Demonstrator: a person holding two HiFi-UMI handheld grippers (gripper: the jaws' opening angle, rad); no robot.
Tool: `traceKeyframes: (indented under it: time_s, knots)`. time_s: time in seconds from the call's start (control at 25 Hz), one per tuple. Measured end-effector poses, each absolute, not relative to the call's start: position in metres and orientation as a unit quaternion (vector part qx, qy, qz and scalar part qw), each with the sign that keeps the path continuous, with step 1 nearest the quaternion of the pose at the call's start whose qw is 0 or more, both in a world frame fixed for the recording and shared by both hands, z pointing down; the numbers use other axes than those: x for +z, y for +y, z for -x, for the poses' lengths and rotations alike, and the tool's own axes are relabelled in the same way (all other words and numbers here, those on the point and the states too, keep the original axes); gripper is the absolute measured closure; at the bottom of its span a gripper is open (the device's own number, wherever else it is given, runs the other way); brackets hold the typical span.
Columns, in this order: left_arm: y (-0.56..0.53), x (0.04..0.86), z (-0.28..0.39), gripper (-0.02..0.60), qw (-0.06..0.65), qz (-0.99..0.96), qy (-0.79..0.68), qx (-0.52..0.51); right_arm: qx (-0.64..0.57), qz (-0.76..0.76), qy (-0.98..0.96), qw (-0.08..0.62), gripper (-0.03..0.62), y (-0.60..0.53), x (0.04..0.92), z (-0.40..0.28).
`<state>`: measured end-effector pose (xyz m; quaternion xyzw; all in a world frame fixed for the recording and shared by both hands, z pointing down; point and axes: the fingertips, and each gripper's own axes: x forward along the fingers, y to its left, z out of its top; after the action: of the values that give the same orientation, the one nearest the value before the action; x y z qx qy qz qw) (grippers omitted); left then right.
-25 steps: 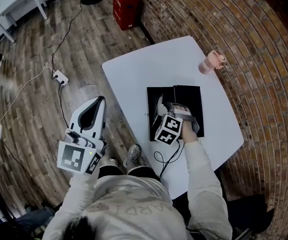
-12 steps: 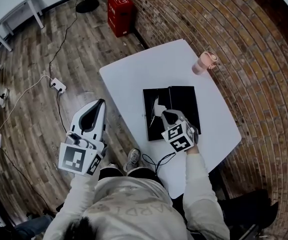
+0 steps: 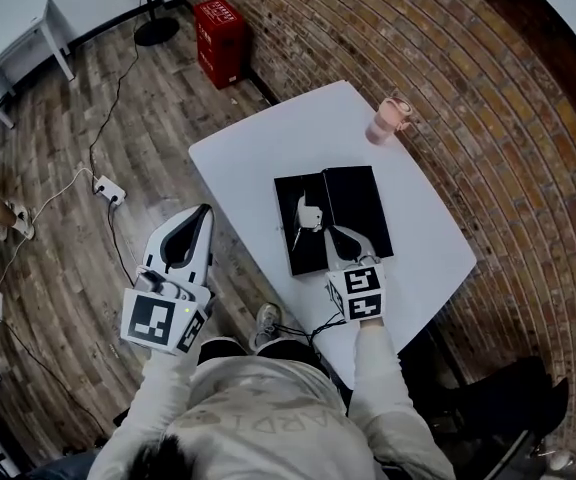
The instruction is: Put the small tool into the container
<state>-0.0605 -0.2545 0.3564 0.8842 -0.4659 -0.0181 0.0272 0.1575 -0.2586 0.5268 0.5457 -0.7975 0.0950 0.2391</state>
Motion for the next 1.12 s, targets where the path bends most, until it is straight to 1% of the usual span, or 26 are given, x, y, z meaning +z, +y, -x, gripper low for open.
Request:
traceKeyframes:
  time_s: [0.48,1.12]
  knots:
    - [-0.224,0.346,0.053,0.575,0.018,-0.902,-0.431,-0.022,0.090,-0.606,-0.775,0.156,0.585,-0.209,0.478,-0.162]
    - [-0.191,0.332,0.053,0.575,0.006,-0.915,-0.402,-0.030,0.045,-0.653,-0.749,0.100,0.583,-0.157,0.416,-0.153]
